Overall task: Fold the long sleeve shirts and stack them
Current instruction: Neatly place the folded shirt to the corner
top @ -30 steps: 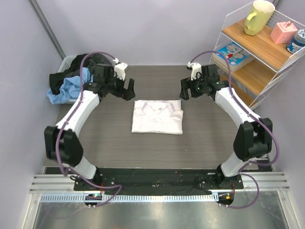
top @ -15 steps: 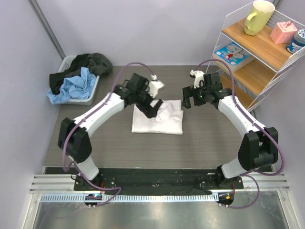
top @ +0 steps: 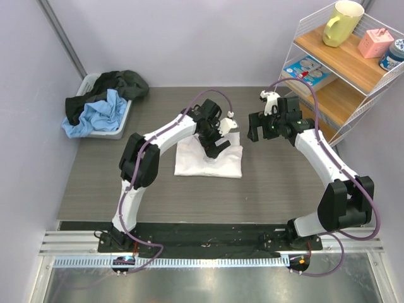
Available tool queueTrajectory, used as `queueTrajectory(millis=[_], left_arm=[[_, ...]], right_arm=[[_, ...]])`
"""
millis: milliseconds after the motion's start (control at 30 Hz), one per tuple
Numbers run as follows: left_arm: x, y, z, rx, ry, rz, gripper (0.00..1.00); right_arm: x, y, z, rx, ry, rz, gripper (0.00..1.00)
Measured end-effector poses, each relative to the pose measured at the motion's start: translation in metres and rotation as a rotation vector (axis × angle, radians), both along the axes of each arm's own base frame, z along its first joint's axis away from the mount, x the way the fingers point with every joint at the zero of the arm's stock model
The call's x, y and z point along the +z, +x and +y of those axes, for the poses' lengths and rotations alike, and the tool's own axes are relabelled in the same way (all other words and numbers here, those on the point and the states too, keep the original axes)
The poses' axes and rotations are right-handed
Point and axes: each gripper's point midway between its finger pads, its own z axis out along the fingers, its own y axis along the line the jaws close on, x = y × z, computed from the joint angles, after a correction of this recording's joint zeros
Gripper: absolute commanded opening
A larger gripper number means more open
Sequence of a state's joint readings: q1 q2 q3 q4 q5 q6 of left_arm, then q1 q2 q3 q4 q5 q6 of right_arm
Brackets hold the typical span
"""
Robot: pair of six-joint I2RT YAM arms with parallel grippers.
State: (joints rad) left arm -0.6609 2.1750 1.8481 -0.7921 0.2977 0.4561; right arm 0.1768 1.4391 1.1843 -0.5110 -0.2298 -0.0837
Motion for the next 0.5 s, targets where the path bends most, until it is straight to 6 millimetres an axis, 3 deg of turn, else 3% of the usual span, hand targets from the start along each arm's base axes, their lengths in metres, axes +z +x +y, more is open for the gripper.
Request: queueTrajectory(millis=[200, 367, 500], left_arm=[[-0.039, -0.005, 0.017, -0.094, 0.114, 0.026, 0.92], [-0.041, -0.009, 0.028, -0.135, 0.128, 0.019, 0.89], [-0.043, -0.027, 0.065, -0.127, 0.158, 0.057, 0.88]], right_arm=[[-0.002, 0.0, -0.005, -0.016, 0.002, 0.011, 1.0], [-0.002, -0.001, -0.006, -0.021, 0.003, 0.018, 1.0], [-0.003, -0.002, -0.007, -0.021, 0.002, 0.024, 1.0]])
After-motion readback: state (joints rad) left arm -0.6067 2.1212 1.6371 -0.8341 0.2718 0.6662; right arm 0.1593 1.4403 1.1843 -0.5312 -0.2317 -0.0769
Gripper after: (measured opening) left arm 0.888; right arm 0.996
